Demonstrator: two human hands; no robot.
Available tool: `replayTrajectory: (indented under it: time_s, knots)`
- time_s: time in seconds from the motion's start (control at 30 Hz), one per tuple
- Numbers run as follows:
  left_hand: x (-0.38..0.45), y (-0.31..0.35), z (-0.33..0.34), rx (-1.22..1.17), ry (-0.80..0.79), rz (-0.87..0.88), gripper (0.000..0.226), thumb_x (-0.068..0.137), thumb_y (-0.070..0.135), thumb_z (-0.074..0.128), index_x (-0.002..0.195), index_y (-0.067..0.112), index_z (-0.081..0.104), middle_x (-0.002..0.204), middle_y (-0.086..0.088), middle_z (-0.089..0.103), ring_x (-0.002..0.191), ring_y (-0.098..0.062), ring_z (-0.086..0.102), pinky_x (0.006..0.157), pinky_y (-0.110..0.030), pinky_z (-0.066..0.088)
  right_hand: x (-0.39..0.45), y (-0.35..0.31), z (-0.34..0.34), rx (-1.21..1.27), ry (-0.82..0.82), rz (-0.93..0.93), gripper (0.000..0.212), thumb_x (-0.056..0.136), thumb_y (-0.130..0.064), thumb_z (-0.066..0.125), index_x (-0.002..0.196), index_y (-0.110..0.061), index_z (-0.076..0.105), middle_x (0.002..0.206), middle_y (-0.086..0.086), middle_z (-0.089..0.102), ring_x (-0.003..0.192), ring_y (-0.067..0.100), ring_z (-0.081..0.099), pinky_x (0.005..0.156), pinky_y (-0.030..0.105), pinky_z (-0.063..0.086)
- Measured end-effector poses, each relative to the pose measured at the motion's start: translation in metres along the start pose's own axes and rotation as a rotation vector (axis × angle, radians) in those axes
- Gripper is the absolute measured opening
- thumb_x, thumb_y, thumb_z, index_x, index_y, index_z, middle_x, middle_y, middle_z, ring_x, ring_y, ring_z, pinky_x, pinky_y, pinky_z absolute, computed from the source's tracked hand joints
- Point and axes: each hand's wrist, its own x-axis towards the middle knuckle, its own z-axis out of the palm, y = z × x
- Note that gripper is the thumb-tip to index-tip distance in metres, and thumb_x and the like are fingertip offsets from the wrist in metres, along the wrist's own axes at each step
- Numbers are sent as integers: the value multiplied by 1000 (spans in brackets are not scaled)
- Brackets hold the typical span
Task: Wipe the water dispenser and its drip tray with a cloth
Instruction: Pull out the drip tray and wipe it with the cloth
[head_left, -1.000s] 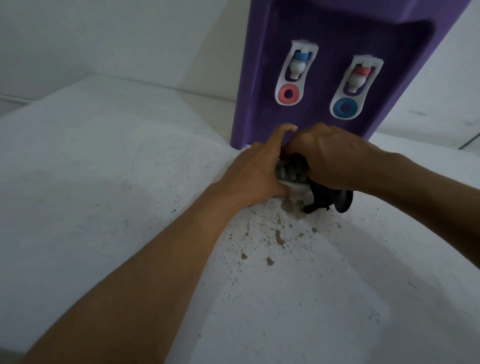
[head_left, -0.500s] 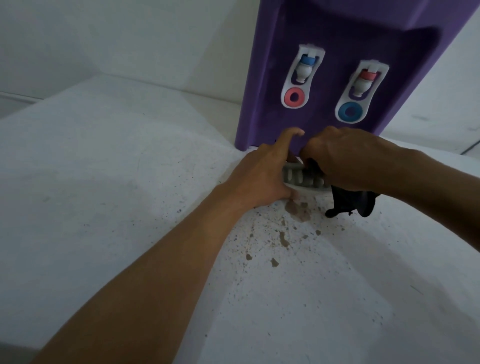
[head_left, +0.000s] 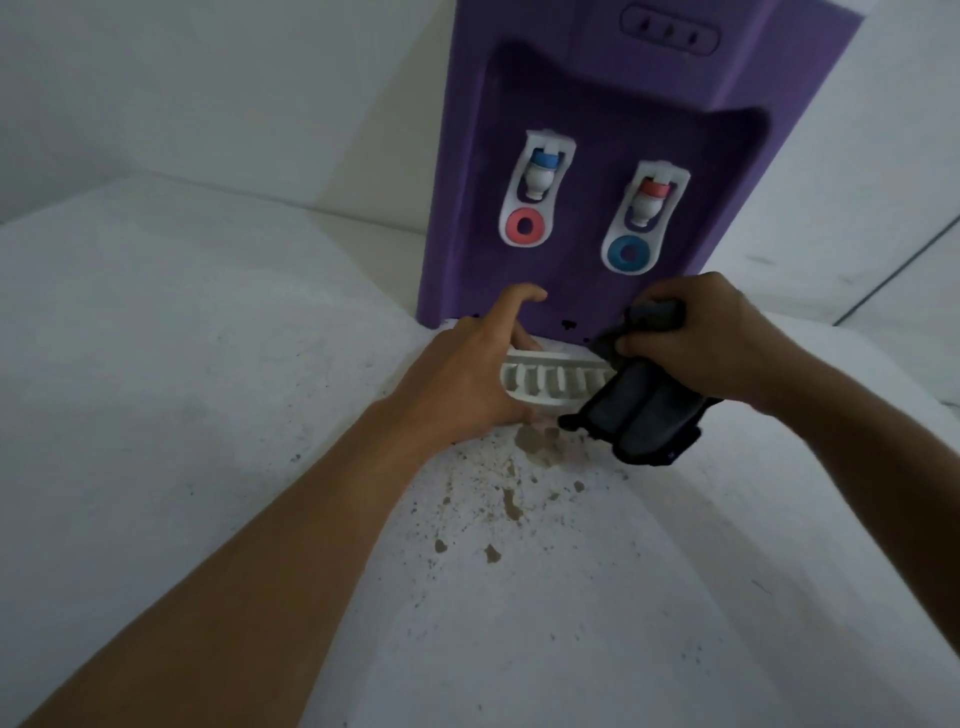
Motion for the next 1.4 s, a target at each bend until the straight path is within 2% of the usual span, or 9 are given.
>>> replayTrajectory:
  time_s: [0.17, 0.33, 0.5, 0.63, 0.83, 1.03, 1.13, 1.27, 1.4]
  knots:
    - [-1, -3, 1, -11, 25, 26, 113, 64, 40, 100, 154, 34, 32, 109, 17, 70, 97, 0, 67, 86, -37, 60, -8, -4, 14, 108, 68, 85, 9, 82, -27, 76, 87, -22, 70, 83, -3, 70, 76, 13, 64, 60, 26, 50]
    - [1, -3, 2, 25, 27, 33, 116, 61, 40, 100, 153, 40, 31, 110, 20, 69, 95, 2, 67, 83, -33, 60, -21, -7, 44, 134, 50, 98, 2, 86, -24, 75, 85, -22, 73, 76, -9, 68, 67, 2, 60, 44, 8, 43]
    - [1, -5, 2, -10, 36, 30, 109, 64, 48, 96, 153, 39, 33, 110, 21, 69, 98, 1, 68, 84, -38, 60, -37, -7, 60, 290, 58, 102, 7, 85, -25, 78, 79, -23, 75, 72, -6, 71, 68, 7, 67, 56, 19, 55]
    - [1, -5, 2, 0, 35, 25, 108, 66, 52, 95, 153, 40, 32, 110, 21, 70, 97, 3, 67, 84, -34, 60, -38, -5, 49, 150, -96, 52, 9, 84, -26, 78, 76, -25, 73, 67, -10, 69, 65, 0, 65, 47, 11, 45]
    - [1, -6, 4, -33, 55, 47, 100, 72, 47, 92, 153, 38, 34, 106, 20, 70, 93, 2, 69, 82, -33, 61, -28, -14, 50, 267, 112, 56, 10, 88, -29, 77, 83, -21, 74, 76, -6, 71, 70, 7, 66, 59, 19, 53]
    - [0, -7, 2, -50, 35, 12, 109, 64, 56, 95, 152, 42, 32, 109, 22, 70, 95, 2, 69, 85, -36, 61, -36, -13, 48, 144, -154, -88, 21, 88, -24, 75, 69, -28, 68, 61, -12, 66, 59, 0, 63, 49, 12, 45]
    - [0, -8, 2, -13, 27, 14, 112, 63, 46, 99, 152, 43, 31, 111, 22, 68, 97, 2, 67, 86, -36, 60, -30, -1, 28, 47, -60, -31, 20, 90, -25, 73, 73, -32, 66, 69, -15, 65, 65, -2, 64, 47, 10, 43]
    - [0, -8, 3, 14, 28, 22, 115, 60, 37, 101, 152, 43, 32, 113, 21, 69, 99, 1, 67, 87, -37, 60, -19, 14, 6, 36, -63, -41, 10, 99, -19, 63, 104, -25, 71, 109, -3, 71, 94, 16, 65, 78, 24, 52]
    - [1, -9, 3, 19, 34, 31, 114, 60, 33, 102, 151, 42, 34, 112, 21, 70, 101, 1, 67, 88, -37, 60, -10, 15, 7, 129, 38, -92, 18, 100, -11, 59, 106, -25, 68, 115, -6, 67, 106, 16, 60, 87, 25, 50]
